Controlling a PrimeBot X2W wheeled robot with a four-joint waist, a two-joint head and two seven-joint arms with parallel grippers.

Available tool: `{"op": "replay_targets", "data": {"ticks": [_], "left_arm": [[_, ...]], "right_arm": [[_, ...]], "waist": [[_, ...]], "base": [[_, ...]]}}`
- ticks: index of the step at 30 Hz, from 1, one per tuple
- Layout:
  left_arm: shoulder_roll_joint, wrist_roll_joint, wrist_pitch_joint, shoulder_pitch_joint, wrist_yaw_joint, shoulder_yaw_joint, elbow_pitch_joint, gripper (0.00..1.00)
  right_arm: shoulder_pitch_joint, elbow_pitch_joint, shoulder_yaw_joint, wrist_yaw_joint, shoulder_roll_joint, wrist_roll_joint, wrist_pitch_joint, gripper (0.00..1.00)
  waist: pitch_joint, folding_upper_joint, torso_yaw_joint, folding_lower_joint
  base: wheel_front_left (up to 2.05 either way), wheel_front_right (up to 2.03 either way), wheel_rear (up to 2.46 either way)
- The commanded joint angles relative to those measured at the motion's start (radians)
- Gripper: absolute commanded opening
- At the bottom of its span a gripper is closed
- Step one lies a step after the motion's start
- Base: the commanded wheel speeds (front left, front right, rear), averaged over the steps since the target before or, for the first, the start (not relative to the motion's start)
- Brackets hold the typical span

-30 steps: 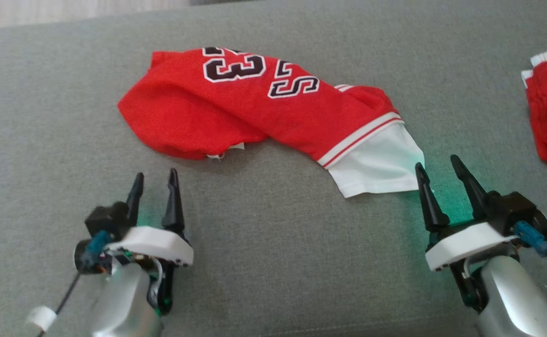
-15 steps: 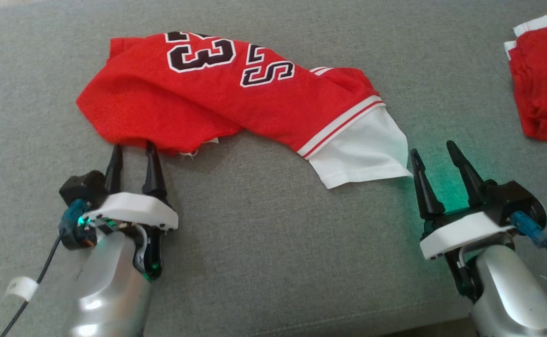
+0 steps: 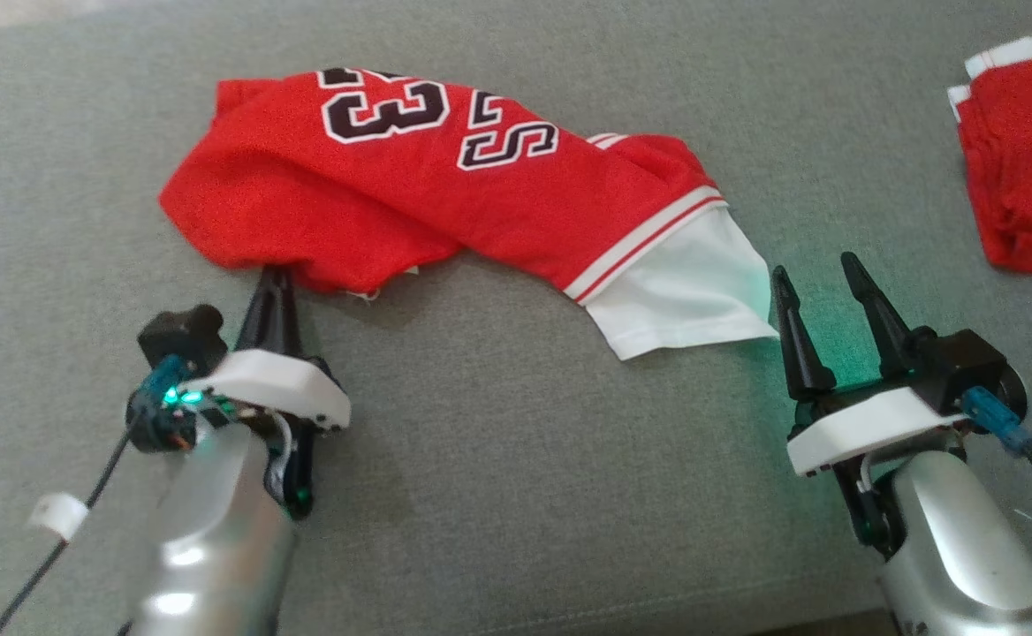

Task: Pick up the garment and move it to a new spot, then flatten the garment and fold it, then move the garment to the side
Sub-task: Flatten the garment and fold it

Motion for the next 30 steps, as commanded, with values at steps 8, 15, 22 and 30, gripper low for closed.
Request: {"op": "replay_targets", "data": {"ticks": [8, 15, 22, 30], "left_arm": [[0.006, 0.051, 0.000, 0.121, -0.012, 0.052, -0.194, 0.00], [0.006, 0.083, 0.000, 0.255, -0.001, 0.086, -0.316, 0.00], [0.008, 0.144, 0.000, 0.371, 0.007, 0.135, -0.430, 0.00], [0.008, 0.199, 0.000, 0.485, 0.014, 0.161, -0.614, 0.00]], "right_arm": [[0.036, 0.003, -0.004, 0.007, 0.018, 0.013, -0.006, 1.00], [0.081, 0.009, -0.034, 0.007, 0.038, 0.020, -0.006, 1.00], [0.127, 0.007, -0.051, 0.007, 0.056, 0.025, -0.006, 1.00], [0.157, -0.004, -0.066, 0.007, 0.070, 0.026, -0.006, 1.00]], "waist": [[-0.118, 0.0000, 0.084, -0.0002], [-0.199, 0.0000, 0.111, -0.0002], [-0.259, 0.0000, 0.108, -0.0002], [-0.270, 0.0000, 0.104, -0.0002]], "base": [[0.00, 0.00, 0.00], [0.00, 0.00, 0.00], [0.00, 0.00, 0.00], [0.00, 0.00, 0.00]]}}
